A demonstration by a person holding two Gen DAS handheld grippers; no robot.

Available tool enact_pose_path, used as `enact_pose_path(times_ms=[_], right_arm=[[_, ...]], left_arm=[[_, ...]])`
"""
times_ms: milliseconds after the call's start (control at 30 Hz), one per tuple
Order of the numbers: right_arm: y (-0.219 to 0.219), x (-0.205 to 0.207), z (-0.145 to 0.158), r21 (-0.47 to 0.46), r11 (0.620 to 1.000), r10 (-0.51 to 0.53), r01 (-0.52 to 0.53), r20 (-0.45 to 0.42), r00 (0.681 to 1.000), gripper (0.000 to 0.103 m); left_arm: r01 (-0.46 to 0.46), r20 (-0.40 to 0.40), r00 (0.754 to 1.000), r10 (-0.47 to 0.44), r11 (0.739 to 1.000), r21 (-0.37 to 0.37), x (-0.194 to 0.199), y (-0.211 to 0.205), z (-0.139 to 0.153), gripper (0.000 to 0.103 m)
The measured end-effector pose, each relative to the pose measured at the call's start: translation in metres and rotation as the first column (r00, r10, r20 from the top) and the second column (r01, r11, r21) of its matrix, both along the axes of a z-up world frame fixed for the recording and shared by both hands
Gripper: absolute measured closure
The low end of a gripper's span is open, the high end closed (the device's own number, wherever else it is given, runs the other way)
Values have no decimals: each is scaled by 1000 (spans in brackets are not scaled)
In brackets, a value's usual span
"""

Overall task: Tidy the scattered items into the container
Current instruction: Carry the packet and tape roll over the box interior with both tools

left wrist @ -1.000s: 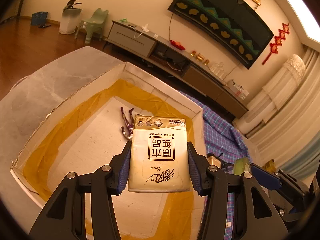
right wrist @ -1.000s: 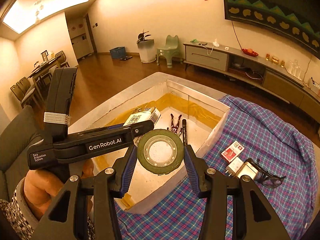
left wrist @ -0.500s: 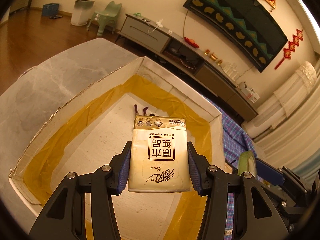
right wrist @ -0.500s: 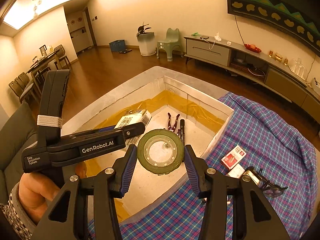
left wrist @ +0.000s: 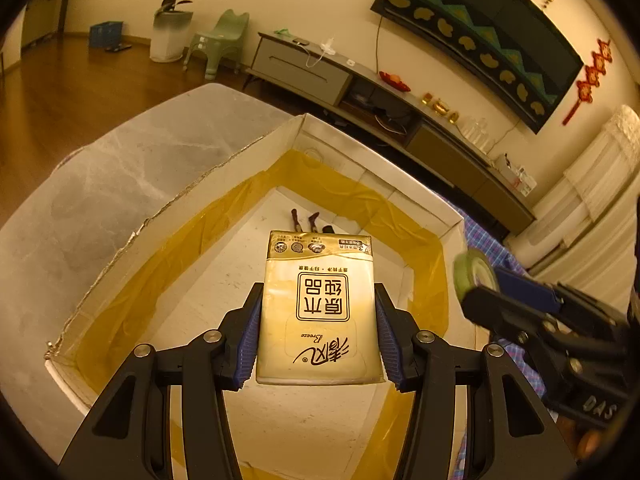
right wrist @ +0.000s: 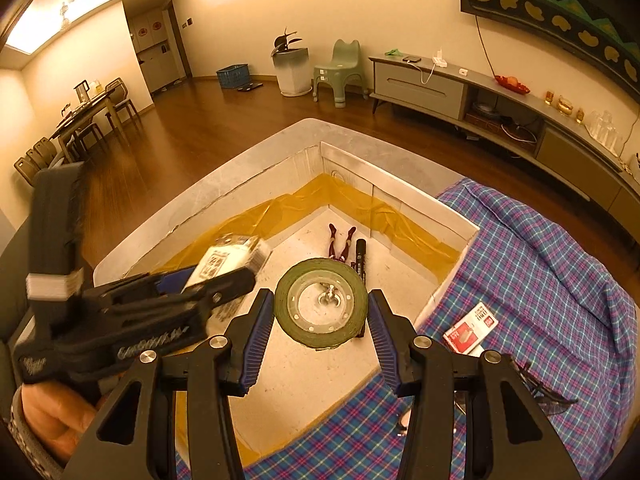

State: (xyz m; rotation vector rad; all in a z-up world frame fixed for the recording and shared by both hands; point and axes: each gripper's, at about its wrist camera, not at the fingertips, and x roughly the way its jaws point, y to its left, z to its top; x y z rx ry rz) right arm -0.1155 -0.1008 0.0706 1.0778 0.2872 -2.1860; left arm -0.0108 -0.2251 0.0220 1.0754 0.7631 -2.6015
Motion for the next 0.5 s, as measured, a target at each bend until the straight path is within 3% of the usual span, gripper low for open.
enact_pose_path(times_ms=[500], right_arm=[[-19,-55,-27,81,996,-36,29,85,996,54]], left_arm=[[-6,54,998,8,1000,-27,3,-2,-8,50]])
